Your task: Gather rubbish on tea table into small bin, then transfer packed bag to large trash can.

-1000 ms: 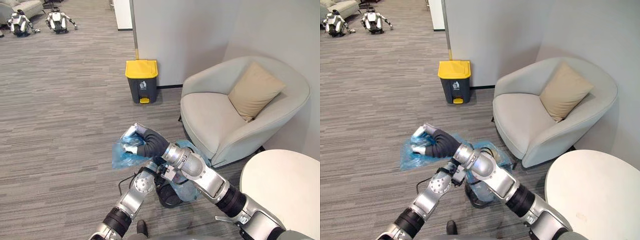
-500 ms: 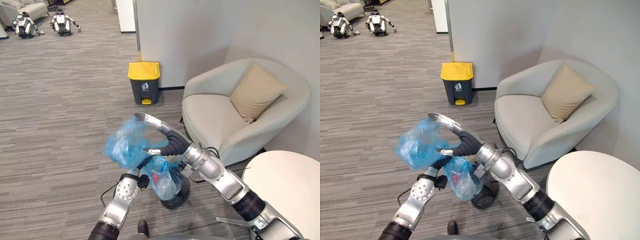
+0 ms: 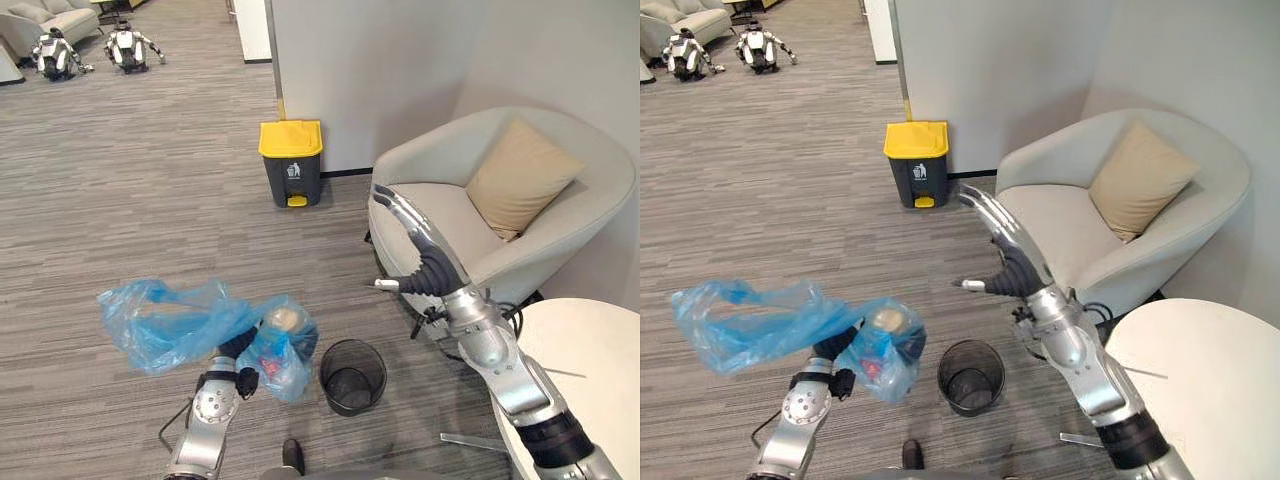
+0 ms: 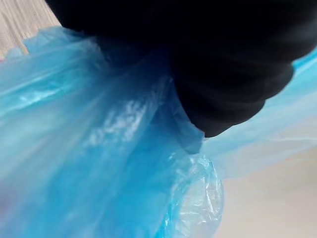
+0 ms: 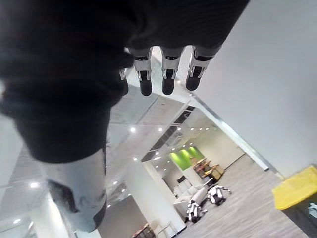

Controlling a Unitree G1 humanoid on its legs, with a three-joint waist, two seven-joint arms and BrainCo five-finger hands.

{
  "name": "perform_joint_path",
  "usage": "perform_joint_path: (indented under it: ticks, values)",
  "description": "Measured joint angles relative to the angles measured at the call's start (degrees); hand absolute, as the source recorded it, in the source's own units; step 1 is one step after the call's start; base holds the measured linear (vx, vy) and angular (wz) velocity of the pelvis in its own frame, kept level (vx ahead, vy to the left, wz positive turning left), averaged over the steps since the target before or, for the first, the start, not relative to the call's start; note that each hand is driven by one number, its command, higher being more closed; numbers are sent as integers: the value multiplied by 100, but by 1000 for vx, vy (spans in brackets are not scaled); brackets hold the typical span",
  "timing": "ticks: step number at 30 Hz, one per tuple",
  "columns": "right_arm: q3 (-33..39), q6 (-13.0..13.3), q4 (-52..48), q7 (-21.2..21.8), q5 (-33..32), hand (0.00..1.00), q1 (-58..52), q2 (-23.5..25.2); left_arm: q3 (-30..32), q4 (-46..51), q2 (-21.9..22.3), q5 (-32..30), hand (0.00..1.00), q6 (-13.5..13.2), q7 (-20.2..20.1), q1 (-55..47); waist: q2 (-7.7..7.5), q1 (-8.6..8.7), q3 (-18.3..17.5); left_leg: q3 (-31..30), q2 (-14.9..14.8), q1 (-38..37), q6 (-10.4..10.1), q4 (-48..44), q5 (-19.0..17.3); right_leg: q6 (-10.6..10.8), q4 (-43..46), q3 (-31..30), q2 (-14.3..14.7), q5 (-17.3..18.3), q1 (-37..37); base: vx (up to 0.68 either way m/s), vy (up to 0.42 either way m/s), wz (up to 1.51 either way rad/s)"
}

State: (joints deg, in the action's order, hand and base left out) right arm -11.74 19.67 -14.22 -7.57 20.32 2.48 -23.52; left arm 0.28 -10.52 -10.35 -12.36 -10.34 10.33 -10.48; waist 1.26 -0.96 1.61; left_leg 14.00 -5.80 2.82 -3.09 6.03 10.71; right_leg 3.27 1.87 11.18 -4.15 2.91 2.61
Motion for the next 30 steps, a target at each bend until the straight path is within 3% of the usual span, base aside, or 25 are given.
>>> perform_joint_path:
  ticks: [10,16,25,30]
  values:
    - [293,-278,2212,468,-293,0,-988,628,279,-1675,-29,-426,100,90,-155,-236,24,9,6,-158,-10,72,-73,-1,-100,42,-6,141,-40,102,13,30,-2,7]
    - [290,-442,3502,665,-245,0,-1048,800,461,-2545,-51,-636,100,117,-196,-285,2,5,23,-177,8,62,-90,-2,-136,50,3,164,-61,145,33,60,-12,2]
    - [690,-769,5208,696,-186,0,-1066,1101,700,-3294,-18,-165,100,162,-312,-350,-51,5,112,-268,89,-89,-117,-3,-194,48,11,280,-90,274,234,62,-13,6]
    - [1057,-1010,5937,692,-644,0,-1019,1229,708,-3517,83,-45,100,259,-430,-355,-69,11,259,-280,90,-282,-142,-1,-242,46,46,298,-93,383,415,17,-9,1]
